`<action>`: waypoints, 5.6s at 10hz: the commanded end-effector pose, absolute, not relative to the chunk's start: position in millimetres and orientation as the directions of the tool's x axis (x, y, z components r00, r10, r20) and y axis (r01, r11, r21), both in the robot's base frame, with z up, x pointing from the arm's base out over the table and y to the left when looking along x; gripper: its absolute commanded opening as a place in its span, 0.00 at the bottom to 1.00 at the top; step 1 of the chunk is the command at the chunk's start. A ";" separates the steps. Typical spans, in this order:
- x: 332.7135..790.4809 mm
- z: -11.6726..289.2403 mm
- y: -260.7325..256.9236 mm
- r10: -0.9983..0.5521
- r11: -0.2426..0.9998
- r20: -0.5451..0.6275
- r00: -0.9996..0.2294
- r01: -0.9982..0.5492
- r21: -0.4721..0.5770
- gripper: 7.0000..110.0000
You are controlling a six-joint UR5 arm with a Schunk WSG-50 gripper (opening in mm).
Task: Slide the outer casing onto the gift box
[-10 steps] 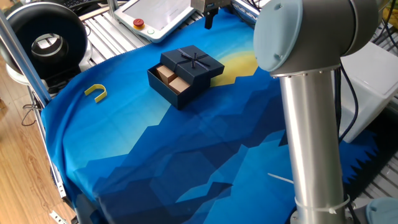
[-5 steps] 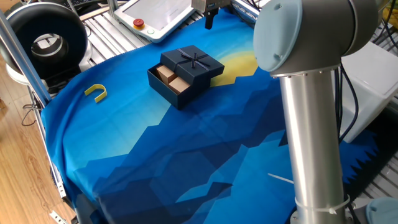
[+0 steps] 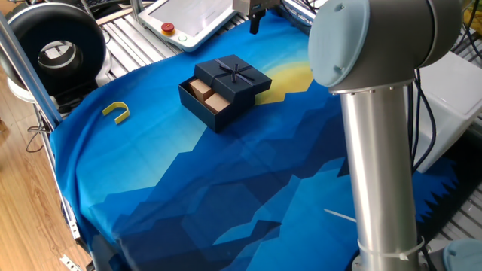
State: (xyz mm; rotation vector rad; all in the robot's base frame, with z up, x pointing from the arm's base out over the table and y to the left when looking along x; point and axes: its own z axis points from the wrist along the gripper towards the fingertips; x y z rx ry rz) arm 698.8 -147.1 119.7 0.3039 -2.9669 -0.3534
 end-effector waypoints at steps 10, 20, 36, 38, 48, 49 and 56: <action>717.6 23.2 -123.4 -0.060 0.979 0.181 -0.982 -0.022 0.205 0.00; 672.0 41.9 -153.2 -0.187 0.962 0.319 -0.929 -0.108 0.250 0.00; 677.1 36.7 -124.0 -0.171 0.957 0.312 -0.934 -0.081 0.280 0.00; 676.6 37.9 -123.2 -0.173 0.954 0.312 -0.934 -0.081 0.287 0.00; 688.3 31.0 -121.0 -0.170 0.954 0.291 -0.942 -0.083 0.287 0.00; 687.9 31.5 -120.0 -0.170 0.953 0.292 -0.941 -0.082 0.292 0.00; 686.6 34.7 -114.4 -0.171 0.947 0.296 -0.940 -0.074 0.312 0.00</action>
